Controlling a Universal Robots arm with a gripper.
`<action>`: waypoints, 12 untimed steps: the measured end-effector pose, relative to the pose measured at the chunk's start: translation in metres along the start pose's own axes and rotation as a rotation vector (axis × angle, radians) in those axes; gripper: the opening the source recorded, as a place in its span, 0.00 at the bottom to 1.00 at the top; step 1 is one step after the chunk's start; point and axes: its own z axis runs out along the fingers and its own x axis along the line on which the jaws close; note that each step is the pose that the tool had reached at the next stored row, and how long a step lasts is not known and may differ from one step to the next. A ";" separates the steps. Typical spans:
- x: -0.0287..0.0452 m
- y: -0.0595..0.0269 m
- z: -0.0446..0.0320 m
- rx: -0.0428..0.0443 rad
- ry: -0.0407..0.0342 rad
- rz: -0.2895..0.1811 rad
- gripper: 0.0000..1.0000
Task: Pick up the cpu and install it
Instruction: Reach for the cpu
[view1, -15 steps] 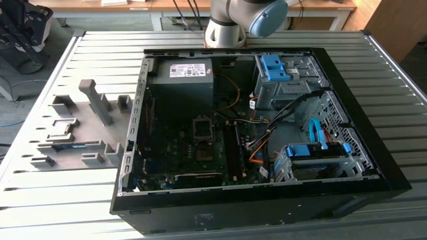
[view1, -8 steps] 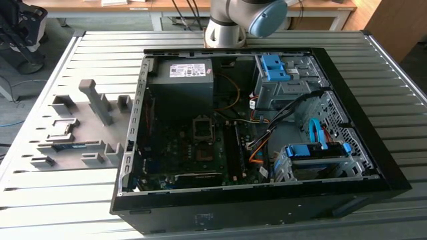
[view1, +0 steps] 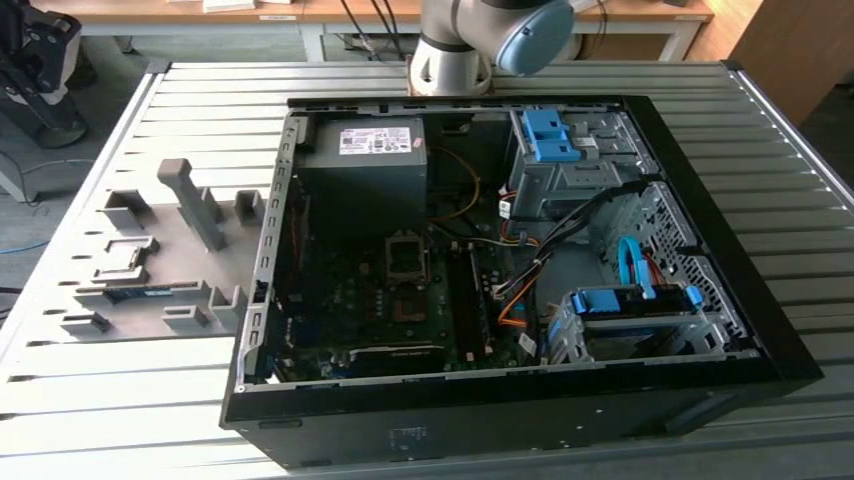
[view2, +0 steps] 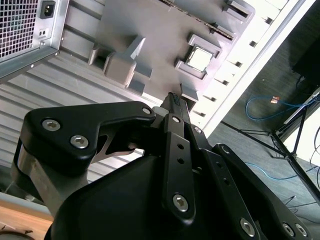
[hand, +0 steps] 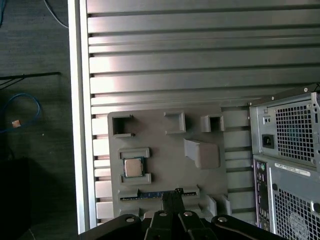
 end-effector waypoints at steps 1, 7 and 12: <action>0.0016 -0.0002 0.0003 0.0000 0.0000 0.000 0.10; 0.0036 -0.0007 0.0099 0.0000 0.0000 0.000 0.10; 0.0049 -0.0010 0.0158 0.0000 0.0000 0.000 0.10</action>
